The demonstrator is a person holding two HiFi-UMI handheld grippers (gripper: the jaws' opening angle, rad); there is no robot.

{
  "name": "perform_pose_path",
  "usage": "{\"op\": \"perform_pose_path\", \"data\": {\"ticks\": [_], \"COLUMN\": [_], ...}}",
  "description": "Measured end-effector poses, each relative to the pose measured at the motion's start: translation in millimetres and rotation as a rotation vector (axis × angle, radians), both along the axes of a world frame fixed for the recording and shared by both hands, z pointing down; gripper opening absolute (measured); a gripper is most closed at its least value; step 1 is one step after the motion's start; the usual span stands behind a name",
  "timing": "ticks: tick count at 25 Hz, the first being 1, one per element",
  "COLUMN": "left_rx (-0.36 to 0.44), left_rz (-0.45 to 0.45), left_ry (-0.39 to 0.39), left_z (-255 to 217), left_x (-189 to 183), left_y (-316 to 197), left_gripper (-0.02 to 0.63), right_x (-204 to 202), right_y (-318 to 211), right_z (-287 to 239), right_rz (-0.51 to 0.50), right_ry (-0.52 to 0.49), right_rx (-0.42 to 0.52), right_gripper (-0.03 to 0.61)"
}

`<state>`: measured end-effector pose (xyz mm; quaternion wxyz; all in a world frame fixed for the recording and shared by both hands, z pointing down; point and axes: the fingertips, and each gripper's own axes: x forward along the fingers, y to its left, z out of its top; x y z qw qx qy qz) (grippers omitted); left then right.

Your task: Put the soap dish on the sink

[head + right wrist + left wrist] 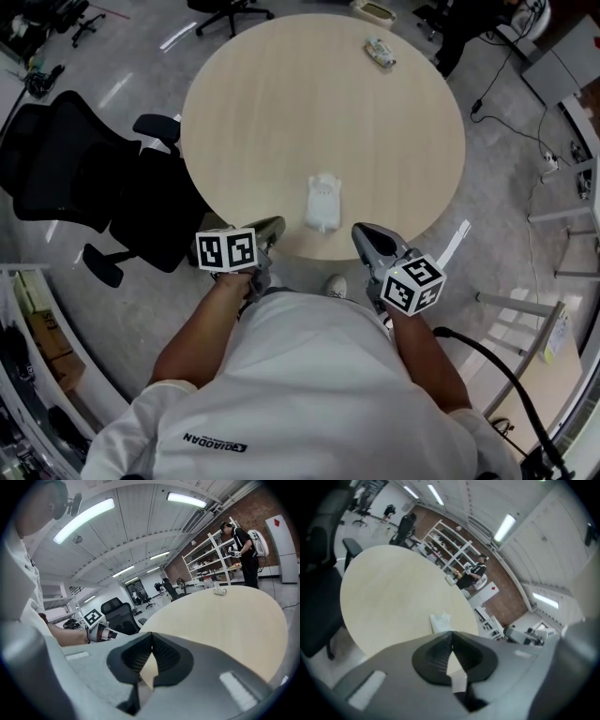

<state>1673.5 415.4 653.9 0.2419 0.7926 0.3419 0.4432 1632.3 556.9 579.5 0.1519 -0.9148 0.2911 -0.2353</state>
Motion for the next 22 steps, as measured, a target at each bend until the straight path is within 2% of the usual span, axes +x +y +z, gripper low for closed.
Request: {"op": "perform_pose_path", "data": {"ticks": [4,6,11,16,19,22], "left_rx": [0.106,0.131,0.066,0.067,0.057,0.045], "left_rz": [0.21,0.289,0.349,0.423,0.422,0.385], "left_ry": [0.194,0.258,0.251,0.3,0.308,0.308], "left_z": [-32,-42,-48,-56,-61,-68], "left_x": [-26,-40,-56,-59,-56,-58], "left_y": [15,19,13,3,-2,-6], "left_gripper": [0.006,0.006,0.006,0.006,0.006,0.006], "right_x": [-8,-12,-21,-34,-44,-52], "right_y": [-19,-29,-49,-59,-60,-57], "right_z": [-6,-10,-13,-21,-25,-30], "right_rz": [-0.026,-0.023,0.034,0.106,0.123,0.116], "right_ry": [-0.013,-0.012,0.003,0.027,0.04,0.044], "right_rx": [0.043,0.042,0.024,0.023,0.007,-0.012], "right_gripper": [0.002,0.002,0.002,0.002,0.002,0.002]}}
